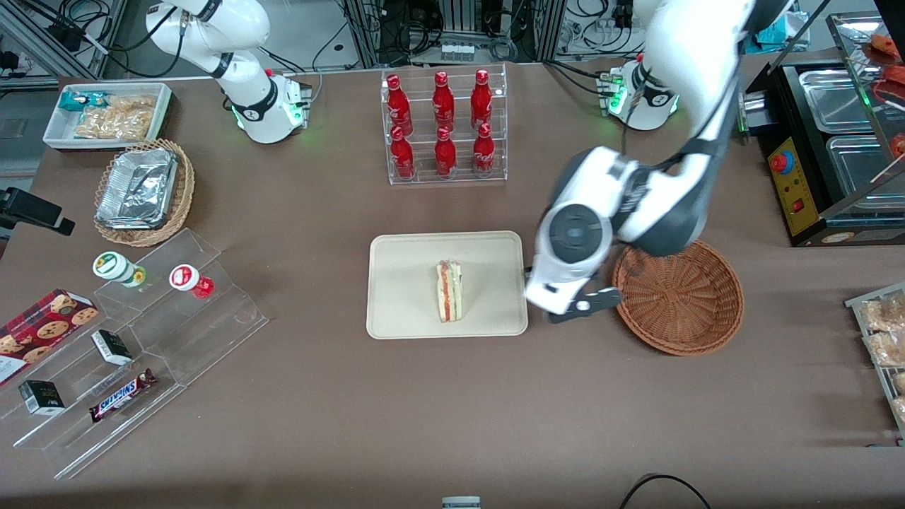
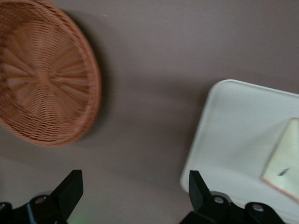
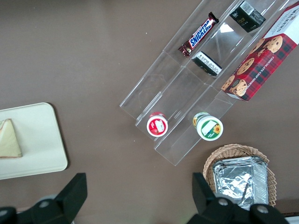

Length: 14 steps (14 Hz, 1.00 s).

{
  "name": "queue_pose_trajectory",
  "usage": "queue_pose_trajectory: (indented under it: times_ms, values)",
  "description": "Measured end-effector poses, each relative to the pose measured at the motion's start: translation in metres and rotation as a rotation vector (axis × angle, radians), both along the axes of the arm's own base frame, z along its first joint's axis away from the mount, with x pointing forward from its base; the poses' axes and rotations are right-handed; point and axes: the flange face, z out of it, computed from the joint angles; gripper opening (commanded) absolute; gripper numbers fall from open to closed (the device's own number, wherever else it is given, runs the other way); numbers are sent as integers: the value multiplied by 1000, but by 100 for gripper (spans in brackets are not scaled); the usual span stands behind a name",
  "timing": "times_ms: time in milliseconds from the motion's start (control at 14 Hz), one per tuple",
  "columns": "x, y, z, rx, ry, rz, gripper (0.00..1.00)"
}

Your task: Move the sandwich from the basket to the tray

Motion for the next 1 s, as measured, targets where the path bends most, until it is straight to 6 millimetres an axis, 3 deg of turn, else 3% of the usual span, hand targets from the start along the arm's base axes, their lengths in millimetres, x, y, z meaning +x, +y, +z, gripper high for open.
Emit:
queue_pose_trajectory:
  times_ms: [286, 429, 786, 1000]
  values:
    - [-31, 123, 81, -69, 53, -136, 100]
    - [-42, 170, 120, -109, 41, -171, 100]
    - [-47, 247, 187, -133, -81, -123, 100]
    - [-53, 262, 211, -136, -125, -145, 100]
